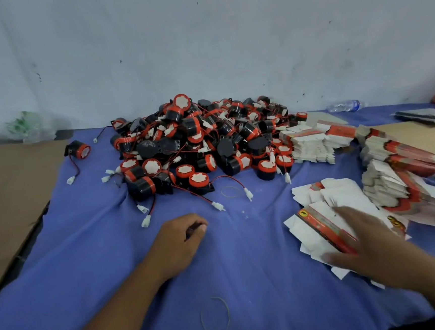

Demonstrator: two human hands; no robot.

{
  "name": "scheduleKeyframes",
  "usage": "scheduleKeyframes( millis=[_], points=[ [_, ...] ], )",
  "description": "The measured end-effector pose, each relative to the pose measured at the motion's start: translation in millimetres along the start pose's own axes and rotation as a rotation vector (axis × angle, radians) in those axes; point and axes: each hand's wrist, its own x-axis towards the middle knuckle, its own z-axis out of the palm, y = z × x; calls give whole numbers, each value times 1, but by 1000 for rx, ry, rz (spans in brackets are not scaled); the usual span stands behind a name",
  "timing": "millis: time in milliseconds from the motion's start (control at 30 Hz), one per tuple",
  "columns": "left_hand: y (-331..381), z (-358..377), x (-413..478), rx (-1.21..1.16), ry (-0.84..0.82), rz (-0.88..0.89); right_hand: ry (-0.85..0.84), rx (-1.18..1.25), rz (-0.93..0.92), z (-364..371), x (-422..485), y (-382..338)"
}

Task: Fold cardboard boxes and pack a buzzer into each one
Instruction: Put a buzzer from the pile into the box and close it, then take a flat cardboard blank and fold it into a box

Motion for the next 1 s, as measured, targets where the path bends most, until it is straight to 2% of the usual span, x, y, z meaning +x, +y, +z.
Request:
scheduleKeyframes(
  millis=[33,67,200,400,500,533,567,633,667,700,767,833,867,933,1000],
  points=[
    [0,0,-1,-4,4,0,-98,-50,-1,5,13,-19],
    [0,0,-1,-3,8,0,-123,-106,-39,12,26,-35],
    [-1,-1,1,-13,9,-6,-122,-190,-42,18,45,-41],
    [0,0,0,-10,13,-2,-126,-120,-24,4,37,-42],
    [1,-1,-1,-7,1,-11,-59,-461,30,-11,32,-42],
    [1,-1,-1,-10,6,-6,42,-569,61,-16,32,-45],
    [2,0,-1,-24,16,-7,222,-573,53,-20,33,-48],
    [7,1,-2,-77,58,-32,625,-330,-24,-24,36,-57],
    [10,1,-3,-109,82,-43,813,-159,-129,-24,39,-61],
    [12,2,-3,-130,105,-44,933,-25,-256,-23,45,-69],
    [18,3,-4,-204,134,-54,1008,121,-482,-10,61,-94],
    [26,6,-2,-493,176,-136,920,233,-671,24,71,-127],
    [31,6,0,-686,206,-212,820,327,-745,44,71,-144],
    [33,2,0,-905,253,-314,449,560,-792,80,64,-169],
    [24,-6,2,-917,254,-379,90,622,-826,100,59,-179]
  ],
)
